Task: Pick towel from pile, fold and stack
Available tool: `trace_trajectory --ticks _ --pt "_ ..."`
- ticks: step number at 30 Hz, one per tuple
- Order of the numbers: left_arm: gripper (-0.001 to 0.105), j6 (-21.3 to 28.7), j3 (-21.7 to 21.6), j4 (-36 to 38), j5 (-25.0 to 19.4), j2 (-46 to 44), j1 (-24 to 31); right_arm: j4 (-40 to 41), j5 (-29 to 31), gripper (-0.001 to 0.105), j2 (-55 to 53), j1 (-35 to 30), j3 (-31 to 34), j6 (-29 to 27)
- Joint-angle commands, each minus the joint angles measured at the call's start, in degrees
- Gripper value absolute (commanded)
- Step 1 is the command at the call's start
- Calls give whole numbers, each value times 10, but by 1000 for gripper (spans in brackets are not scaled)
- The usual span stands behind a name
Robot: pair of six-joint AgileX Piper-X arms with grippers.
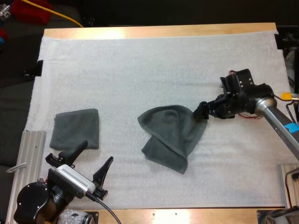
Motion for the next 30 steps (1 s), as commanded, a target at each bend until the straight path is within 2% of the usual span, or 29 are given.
trace_trajectory --ticks 1,13,18,24,30 --pt "70 -6 -4 1 4 0 -3 -33 -8 77 2 -2 8 12" --pt "70 -6 -4 1 4 0 -3 -57 -9 77 83 -2 9 27" --pt "70 -6 -4 1 4 0 -3 -64 -43 76 95 -2 9 28" --pt "70 -6 -4 1 4 0 -3 -55 -67 58 95 -2 9 28" --pt "70 -6 -4 1 3 0 -3 -43 -67 56 98 -2 9 28"
